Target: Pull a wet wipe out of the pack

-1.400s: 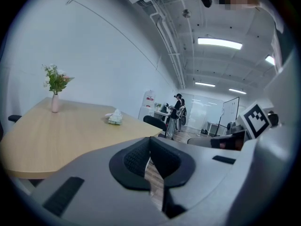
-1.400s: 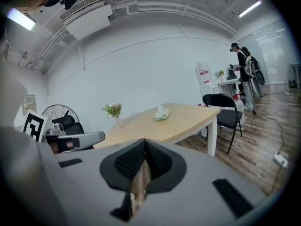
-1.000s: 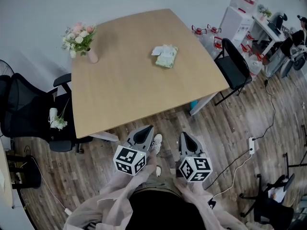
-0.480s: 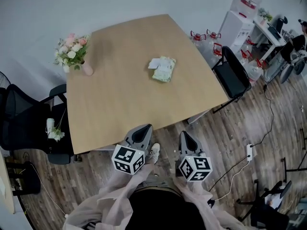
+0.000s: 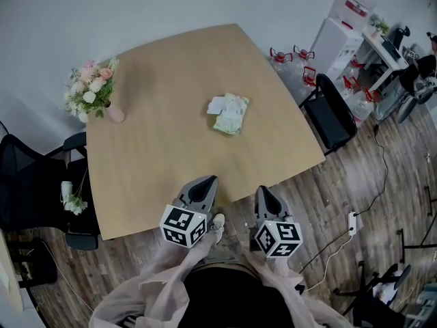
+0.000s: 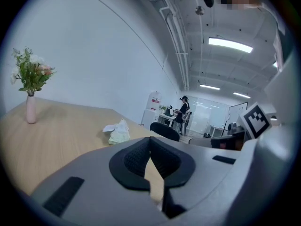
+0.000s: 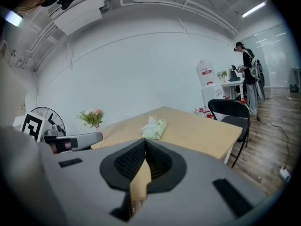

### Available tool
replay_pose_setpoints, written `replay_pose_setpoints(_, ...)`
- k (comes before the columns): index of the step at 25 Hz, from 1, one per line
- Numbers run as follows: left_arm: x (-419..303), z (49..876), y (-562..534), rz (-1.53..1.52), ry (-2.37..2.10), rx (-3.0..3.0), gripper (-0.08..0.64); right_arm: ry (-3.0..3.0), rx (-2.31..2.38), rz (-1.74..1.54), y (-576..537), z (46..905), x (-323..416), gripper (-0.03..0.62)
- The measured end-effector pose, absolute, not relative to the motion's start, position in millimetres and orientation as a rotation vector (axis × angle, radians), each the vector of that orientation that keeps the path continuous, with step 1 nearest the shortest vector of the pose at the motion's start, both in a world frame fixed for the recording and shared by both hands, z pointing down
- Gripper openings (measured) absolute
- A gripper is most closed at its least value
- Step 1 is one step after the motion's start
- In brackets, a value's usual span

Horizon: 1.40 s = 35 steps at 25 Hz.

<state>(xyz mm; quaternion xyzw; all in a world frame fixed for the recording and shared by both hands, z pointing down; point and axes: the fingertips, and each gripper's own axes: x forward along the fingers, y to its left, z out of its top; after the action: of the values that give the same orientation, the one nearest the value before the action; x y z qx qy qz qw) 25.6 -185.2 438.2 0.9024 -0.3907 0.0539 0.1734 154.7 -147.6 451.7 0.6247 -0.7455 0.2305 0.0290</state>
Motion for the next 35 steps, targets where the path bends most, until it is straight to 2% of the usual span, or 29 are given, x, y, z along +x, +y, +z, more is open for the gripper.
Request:
replay_pose_setpoints(13,27,447,-253,0.165,-1.079,2.572,0.009,-2.292,1.915,0.712,-216,459,149,0.011)
replay_pose_setpoints(35,24,455,-274,0.165,-1.099,2.514,0.009,-2.289,1.836,0.72,-247,462,147,0.011)
